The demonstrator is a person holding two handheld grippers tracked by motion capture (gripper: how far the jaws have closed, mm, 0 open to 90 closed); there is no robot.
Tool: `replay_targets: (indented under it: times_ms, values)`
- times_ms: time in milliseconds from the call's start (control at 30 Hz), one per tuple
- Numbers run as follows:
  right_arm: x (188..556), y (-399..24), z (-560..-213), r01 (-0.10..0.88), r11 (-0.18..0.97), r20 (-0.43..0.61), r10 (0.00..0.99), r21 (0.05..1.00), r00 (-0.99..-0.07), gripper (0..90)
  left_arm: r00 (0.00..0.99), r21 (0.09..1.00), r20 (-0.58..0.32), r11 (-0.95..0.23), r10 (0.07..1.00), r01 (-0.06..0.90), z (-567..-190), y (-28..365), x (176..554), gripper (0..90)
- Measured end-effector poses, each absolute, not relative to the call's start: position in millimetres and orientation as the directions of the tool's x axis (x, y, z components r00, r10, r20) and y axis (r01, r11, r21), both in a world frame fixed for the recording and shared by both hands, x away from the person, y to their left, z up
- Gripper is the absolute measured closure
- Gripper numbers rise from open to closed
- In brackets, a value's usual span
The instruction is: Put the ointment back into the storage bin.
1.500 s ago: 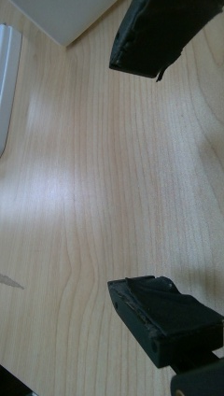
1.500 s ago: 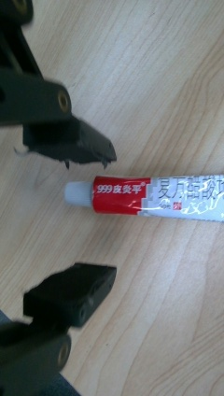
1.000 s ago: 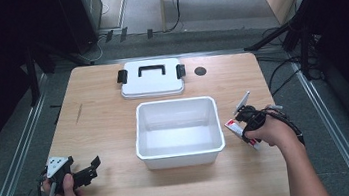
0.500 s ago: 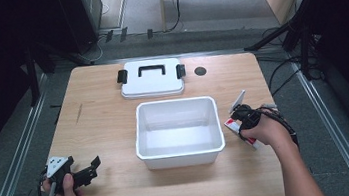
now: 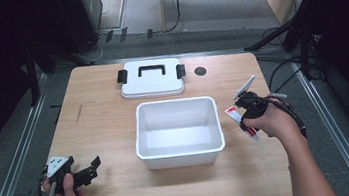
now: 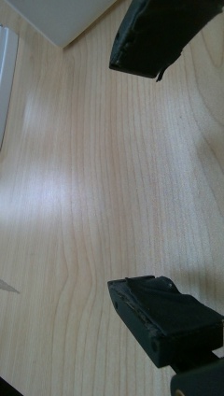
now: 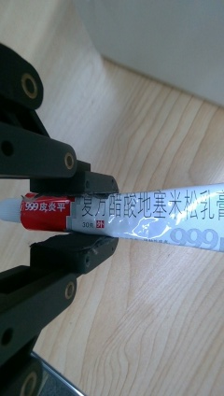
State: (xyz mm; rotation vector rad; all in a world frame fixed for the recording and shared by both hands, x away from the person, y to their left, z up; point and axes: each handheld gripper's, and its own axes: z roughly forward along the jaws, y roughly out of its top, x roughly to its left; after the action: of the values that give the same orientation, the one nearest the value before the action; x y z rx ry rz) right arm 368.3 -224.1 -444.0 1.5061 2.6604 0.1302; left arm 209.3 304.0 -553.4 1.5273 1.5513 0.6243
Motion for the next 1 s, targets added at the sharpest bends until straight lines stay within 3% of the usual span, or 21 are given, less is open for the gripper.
replay_targets:
  times_ms: [533, 1000]
  values:
    - [368.6, -194.4, -374.7, 0.837, 0.514, -0.005, 0.853, 0.186, -0.523, 72.9, 0.108, 0.827, -0.224, 0.131, 0.968, 0.546, -553.5, 304.4, 209.8, 0.0]
    - [364.9, -146.7, -350.7, 0.794, 0.576, 0.006, 0.808, 0.195, -0.589, 72.8, 0.107, 0.824, -0.226, 0.131, 0.968, 0.551, -553.5, 304.7, 210.1, 0.0]
